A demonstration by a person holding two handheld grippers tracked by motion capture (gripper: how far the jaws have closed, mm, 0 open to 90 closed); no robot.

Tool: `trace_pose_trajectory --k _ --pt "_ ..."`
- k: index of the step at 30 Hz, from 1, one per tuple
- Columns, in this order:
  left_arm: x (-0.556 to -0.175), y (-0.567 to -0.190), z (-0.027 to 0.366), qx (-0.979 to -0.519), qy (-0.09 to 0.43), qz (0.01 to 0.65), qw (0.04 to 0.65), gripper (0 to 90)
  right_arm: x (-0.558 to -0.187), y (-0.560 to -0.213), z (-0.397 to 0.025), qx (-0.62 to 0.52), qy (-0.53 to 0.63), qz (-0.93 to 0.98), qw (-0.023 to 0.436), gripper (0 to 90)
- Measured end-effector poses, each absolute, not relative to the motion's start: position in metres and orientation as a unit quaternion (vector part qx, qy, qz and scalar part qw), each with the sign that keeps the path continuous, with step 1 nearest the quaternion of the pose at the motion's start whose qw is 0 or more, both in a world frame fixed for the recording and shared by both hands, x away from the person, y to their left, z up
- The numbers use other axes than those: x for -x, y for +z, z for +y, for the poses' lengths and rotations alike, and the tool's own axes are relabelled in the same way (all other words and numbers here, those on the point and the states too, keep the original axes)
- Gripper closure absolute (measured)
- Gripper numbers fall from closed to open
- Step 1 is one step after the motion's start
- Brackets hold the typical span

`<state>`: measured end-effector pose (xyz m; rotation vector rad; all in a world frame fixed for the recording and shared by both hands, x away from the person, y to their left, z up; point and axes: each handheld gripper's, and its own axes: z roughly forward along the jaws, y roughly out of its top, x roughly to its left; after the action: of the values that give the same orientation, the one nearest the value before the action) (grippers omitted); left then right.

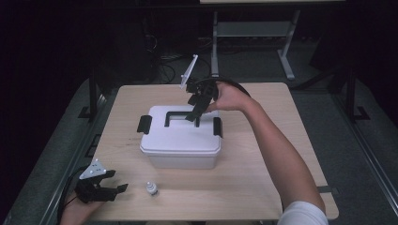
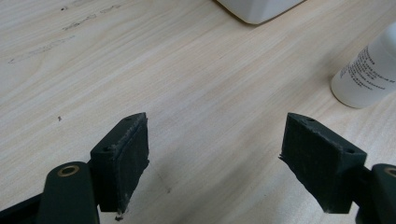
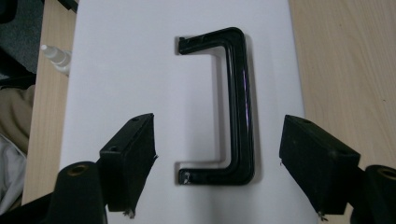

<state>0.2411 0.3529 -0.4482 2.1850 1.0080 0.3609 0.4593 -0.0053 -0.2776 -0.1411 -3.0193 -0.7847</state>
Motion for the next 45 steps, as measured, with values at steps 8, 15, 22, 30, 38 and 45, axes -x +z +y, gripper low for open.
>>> trace_pose_trajectory --k 8,15,22,30,38,45 --pt "-0.241 -0.447 0.354 -0.841 0.139 0.388 0.350 23.1 -0.468 -0.293 0.014 0.040 -0.239 -0.970 0.029 28.4" --pt "-0.241 -0.447 0.356 -0.839 0.140 0.391 0.352 23.1 -0.475 -0.300 0.021 0.040 -0.225 -0.972 0.047 31.4" --pt "-0.242 -0.447 0.359 -0.838 0.139 0.395 0.351 23.1 -0.471 -0.298 0.027 0.029 -0.218 -0.974 0.054 35.7" --pt "-0.241 -0.445 0.363 -0.833 0.143 0.398 0.356 23.1 -0.460 -0.286 0.024 0.024 -0.221 -0.974 0.043 37.5" --pt "-0.244 -0.443 0.361 -0.834 0.142 0.396 0.358 23.1 -0.448 -0.279 0.024 0.012 -0.223 -0.974 0.037 42.5" --pt "-0.245 -0.443 0.361 -0.835 0.140 0.395 0.357 23.1 -0.440 -0.275 0.026 -0.002 -0.215 -0.976 0.045 49.5"
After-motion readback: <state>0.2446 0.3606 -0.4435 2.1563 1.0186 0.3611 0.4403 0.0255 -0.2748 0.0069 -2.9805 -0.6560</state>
